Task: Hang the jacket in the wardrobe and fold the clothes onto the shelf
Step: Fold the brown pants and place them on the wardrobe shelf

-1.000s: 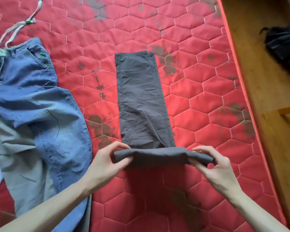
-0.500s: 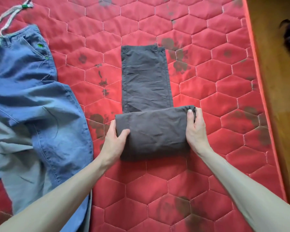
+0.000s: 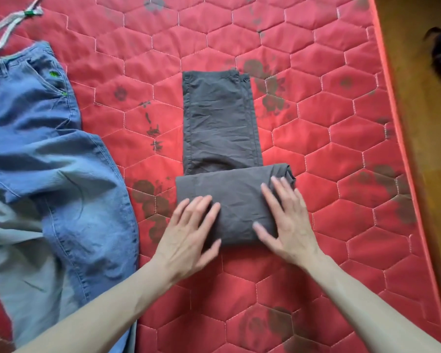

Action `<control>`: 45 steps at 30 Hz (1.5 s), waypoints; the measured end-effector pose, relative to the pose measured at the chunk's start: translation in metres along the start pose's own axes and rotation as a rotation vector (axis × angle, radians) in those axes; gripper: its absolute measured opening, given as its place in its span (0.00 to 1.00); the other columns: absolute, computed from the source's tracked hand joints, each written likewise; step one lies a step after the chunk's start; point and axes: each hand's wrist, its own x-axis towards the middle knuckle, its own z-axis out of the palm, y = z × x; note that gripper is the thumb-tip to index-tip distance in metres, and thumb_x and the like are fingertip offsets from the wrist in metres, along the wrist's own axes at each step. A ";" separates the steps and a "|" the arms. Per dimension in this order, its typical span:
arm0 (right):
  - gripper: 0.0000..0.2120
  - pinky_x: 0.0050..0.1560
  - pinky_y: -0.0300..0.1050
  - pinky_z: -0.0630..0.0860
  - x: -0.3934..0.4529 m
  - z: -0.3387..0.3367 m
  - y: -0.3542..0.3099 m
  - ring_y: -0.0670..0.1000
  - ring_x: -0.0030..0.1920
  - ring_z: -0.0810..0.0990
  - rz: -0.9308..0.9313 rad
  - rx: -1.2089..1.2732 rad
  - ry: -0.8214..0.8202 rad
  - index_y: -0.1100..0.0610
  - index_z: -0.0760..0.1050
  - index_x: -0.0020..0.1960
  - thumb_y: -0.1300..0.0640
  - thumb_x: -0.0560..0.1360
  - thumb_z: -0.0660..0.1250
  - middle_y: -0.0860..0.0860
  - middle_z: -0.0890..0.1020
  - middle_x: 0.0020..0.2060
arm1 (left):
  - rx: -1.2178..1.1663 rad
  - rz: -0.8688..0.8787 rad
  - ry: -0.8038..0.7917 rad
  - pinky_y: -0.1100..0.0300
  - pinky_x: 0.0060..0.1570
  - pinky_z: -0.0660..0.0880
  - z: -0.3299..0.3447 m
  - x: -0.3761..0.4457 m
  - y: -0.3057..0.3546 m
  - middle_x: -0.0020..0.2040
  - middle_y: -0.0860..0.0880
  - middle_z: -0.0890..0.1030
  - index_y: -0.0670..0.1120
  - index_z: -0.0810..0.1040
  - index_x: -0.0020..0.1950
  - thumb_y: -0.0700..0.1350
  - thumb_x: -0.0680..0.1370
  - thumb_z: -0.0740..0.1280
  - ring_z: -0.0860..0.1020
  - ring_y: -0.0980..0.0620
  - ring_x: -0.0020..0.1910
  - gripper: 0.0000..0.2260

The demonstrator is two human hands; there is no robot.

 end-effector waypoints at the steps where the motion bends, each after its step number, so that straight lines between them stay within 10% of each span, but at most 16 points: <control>1: 0.42 0.80 0.65 0.57 -0.010 0.000 0.001 0.59 0.84 0.53 -0.083 -0.016 -0.082 0.56 0.61 0.83 0.40 0.75 0.70 0.56 0.58 0.83 | 0.034 0.061 -0.075 0.41 0.79 0.59 0.002 -0.005 0.001 0.80 0.39 0.65 0.43 0.67 0.80 0.60 0.76 0.67 0.63 0.37 0.80 0.37; 10: 0.48 0.80 0.60 0.60 -0.022 0.010 -0.007 0.64 0.83 0.51 -0.101 -0.156 -0.299 0.55 0.61 0.83 0.49 0.65 0.71 0.59 0.56 0.83 | 0.226 0.038 -0.254 0.31 0.73 0.65 0.019 -0.005 0.018 0.80 0.32 0.61 0.39 0.65 0.80 0.39 0.72 0.57 0.61 0.28 0.79 0.33; 18: 0.37 0.72 0.52 0.72 -0.027 -0.011 -0.007 0.59 0.73 0.74 -0.087 -0.037 -0.177 0.56 0.73 0.74 0.54 0.65 0.75 0.54 0.76 0.73 | -0.136 -0.038 -0.237 0.41 0.71 0.72 -0.010 0.001 0.013 0.75 0.38 0.73 0.42 0.64 0.74 0.37 0.64 0.64 0.71 0.35 0.75 0.37; 25: 0.19 0.60 0.45 0.77 -0.048 -0.049 -0.016 0.51 0.55 0.82 0.119 0.352 0.093 0.52 0.80 0.61 0.52 0.73 0.79 0.48 0.82 0.54 | -0.714 -0.237 -0.104 0.60 0.47 0.77 -0.075 -0.018 -0.006 0.46 0.56 0.85 0.52 0.81 0.58 0.44 0.68 0.66 0.82 0.54 0.43 0.19; 34: 0.09 0.49 0.41 0.79 -0.016 -0.057 -0.054 0.41 0.43 0.83 0.608 0.811 0.264 0.51 0.82 0.51 0.52 0.74 0.79 0.45 0.87 0.42 | -1.358 -0.713 0.206 0.69 0.45 0.76 -0.075 -0.005 -0.008 0.43 0.56 0.86 0.43 0.83 0.54 0.37 0.80 0.72 0.82 0.62 0.44 0.04; 38: 0.17 0.56 0.45 0.79 0.002 -0.038 -0.042 0.42 0.52 0.84 0.615 0.687 0.071 0.49 0.81 0.57 0.39 0.75 0.75 0.42 0.86 0.48 | -1.448 -0.871 0.346 0.68 0.48 0.77 -0.068 0.024 -0.010 0.47 0.53 0.88 0.42 0.83 0.58 0.42 0.83 0.68 0.84 0.61 0.47 0.07; 45: 0.20 0.58 0.57 0.77 0.037 -0.011 -0.020 0.54 0.55 0.84 0.621 0.578 0.033 0.51 0.76 0.57 0.35 0.79 0.65 0.48 0.86 0.51 | -1.250 -0.714 0.062 0.63 0.61 0.75 -0.042 0.043 -0.037 0.59 0.53 0.83 0.52 0.72 0.64 0.39 0.75 0.74 0.81 0.58 0.59 0.21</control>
